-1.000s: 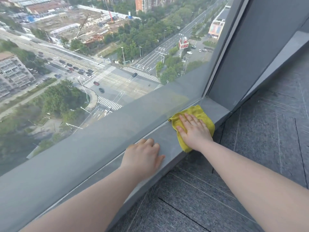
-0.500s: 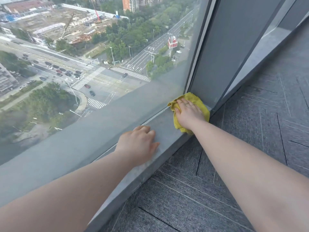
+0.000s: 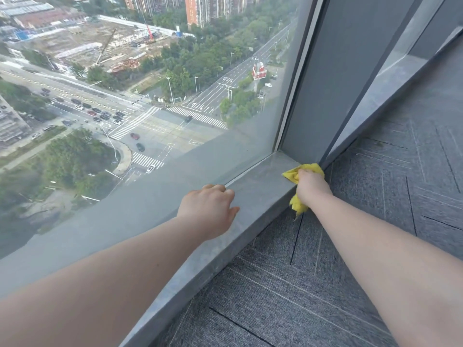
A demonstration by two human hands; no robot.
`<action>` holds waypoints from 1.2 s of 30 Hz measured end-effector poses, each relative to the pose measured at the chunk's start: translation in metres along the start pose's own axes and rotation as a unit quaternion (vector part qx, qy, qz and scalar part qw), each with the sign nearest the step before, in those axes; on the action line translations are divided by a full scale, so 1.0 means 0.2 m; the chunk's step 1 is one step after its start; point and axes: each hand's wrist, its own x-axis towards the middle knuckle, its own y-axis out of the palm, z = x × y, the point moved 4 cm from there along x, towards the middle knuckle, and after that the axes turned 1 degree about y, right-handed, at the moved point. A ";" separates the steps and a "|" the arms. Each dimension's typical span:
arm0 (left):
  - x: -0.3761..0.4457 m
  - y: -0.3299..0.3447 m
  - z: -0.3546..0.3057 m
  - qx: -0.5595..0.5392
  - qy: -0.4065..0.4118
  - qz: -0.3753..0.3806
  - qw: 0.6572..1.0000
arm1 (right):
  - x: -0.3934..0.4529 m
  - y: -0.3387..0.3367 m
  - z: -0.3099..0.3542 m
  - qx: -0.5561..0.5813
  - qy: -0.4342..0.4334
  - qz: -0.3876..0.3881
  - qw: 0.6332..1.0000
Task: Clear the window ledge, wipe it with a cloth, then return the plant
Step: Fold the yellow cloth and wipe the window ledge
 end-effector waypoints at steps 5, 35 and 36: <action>-0.09 -0.08 -0.03 0.002 -0.006 0.022 1.000 | -0.26 -0.01 -0.11 0.088 0.008 0.001 0.996; -1.79 -1.15 -0.31 -0.203 -0.058 0.074 0.975 | -2.36 -1.15 0.59 0.117 -0.209 0.339 0.910; -1.89 -1.24 -0.29 -0.195 -0.072 0.072 0.976 | -2.49 -1.22 0.64 0.105 -0.218 0.348 0.906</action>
